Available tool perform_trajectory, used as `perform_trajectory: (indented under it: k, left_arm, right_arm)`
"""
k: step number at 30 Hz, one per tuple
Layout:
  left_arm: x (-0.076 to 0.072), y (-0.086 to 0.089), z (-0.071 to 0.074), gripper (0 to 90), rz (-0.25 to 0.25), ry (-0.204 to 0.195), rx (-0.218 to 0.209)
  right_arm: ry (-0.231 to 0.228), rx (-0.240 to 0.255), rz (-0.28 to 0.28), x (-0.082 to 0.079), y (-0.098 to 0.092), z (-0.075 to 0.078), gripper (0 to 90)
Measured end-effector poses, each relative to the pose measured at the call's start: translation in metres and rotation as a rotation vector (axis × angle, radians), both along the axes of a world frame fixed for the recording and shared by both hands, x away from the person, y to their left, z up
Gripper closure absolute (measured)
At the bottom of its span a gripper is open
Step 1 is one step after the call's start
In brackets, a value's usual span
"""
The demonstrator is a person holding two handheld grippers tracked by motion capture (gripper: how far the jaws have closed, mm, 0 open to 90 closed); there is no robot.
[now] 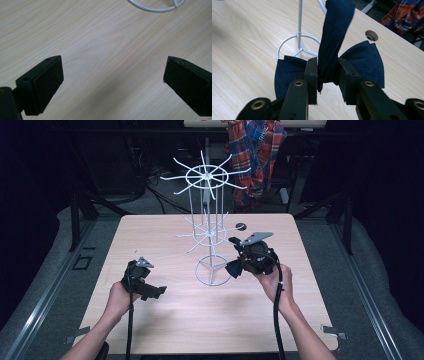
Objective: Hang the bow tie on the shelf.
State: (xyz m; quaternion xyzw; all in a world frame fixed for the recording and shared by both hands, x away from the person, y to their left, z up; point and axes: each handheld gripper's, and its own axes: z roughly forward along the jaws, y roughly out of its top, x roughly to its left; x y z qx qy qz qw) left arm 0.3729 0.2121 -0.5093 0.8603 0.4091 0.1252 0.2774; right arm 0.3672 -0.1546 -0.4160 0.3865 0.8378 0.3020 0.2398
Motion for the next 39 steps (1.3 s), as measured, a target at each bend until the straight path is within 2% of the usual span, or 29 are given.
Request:
perform_trajectory:
  k: [5, 8, 12, 18, 24, 29, 39]
  left_arm:
    - [0.0, 0.0, 0.0, 3.0, 0.0, -0.003, 0.001]
    - [0.0, 0.001, 0.0, 2.9, 0.001, 0.0, -0.001]
    - [0.0, 0.0, 0.0, 2.9, -0.004, -0.001, -0.001]
    - [-0.001, -0.001, 0.001, 2.9, -0.005, -0.003, -0.002]
    - [0.0, -0.001, 0.0, 2.8, -0.012, 0.004, -0.01]
    - [-0.001, -0.002, 0.0, 2.7, -0.016, 0.003, -0.004]
    - [-0.001, -0.003, 0.0, 2.7, -0.019, 0.005, -0.004]
  right_arm:
    - [-0.006, -0.015, -0.002, 0.003, 0.004, -0.002, 71.2]
    - [-0.043, -0.021, -0.015, 0.0, 0.005, 0.002, 71.2]
    - [-0.07, -0.031, -0.02, -0.006, 0.004, 0.007, 71.2]
    - [-0.059, -0.04, -0.012, -0.006, 0.008, 0.004, 71.2]
    - [-0.09, -0.091, -0.018, -0.005, 0.017, 0.002, 71.1]
    - [-0.079, -0.095, -0.003, -0.002, 0.021, -0.002, 71.1]
    - [-0.058, -0.064, 0.012, 0.009, 0.027, -0.011, 70.9]
